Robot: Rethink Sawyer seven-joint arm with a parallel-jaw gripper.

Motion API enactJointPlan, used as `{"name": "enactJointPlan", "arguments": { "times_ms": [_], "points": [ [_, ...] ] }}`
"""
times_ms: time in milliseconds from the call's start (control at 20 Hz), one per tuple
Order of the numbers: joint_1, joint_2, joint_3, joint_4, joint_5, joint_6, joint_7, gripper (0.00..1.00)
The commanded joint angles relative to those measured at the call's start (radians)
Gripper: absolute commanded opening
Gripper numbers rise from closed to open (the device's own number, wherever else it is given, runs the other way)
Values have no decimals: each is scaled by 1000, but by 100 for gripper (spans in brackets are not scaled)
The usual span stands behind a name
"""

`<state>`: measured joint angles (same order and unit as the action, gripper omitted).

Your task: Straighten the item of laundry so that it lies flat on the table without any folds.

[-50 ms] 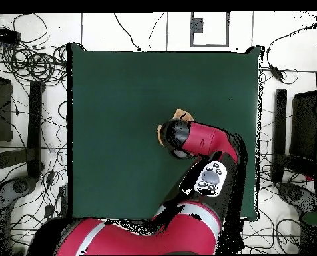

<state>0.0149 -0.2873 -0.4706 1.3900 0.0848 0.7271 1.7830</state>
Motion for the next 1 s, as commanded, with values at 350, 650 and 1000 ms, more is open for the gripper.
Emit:
{"name": "enactJointPlan", "arguments": {
  "times_ms": [350,650,1000],
  "points": [
    [17,4,60,-31,57,162,245,0],
    [1,5,82,-17,65,141,232,0],
    [11,-3,77,-15,87,207,257,0]
  ]
}}
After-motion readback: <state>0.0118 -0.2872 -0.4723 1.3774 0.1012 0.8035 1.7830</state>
